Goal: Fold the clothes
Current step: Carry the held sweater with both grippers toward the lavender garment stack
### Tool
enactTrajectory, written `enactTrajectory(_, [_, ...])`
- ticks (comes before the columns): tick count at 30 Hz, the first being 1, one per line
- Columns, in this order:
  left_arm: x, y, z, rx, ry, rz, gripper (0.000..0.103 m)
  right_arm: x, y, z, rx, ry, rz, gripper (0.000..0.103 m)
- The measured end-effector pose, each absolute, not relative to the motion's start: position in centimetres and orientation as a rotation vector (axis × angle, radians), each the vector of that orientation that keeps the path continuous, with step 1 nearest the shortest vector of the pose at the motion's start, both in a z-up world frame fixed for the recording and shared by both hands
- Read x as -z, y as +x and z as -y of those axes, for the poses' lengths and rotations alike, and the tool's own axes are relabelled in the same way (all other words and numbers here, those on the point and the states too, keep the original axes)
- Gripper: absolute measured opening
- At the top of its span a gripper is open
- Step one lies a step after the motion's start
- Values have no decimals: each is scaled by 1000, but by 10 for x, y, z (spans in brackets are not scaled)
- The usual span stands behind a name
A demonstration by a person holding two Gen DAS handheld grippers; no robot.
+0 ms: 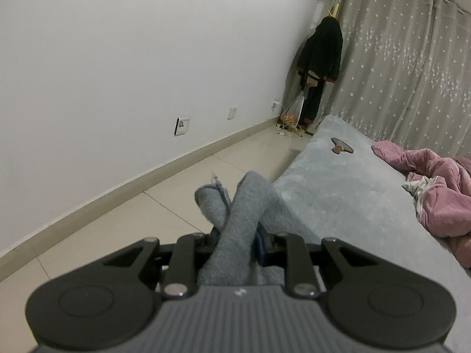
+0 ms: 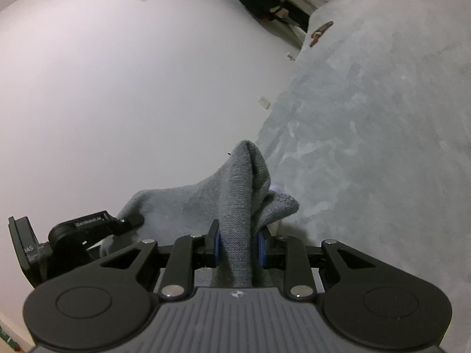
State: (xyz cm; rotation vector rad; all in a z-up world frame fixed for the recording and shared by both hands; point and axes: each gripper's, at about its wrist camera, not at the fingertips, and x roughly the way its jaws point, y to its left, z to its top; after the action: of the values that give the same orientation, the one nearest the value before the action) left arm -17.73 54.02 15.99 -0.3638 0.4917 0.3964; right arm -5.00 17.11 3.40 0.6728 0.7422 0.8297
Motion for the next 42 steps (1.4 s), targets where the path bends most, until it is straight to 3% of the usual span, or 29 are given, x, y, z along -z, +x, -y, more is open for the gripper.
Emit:
enactTrajectory(18, [-160,-180,-549,-339,-474,-457,19,-42,-58,-150,-858,781,-776,25])
enactTrajectory(42, [-147,-154,-528,-397,-316,-536,24,-29,-81,-143,-847,676,-764,25])
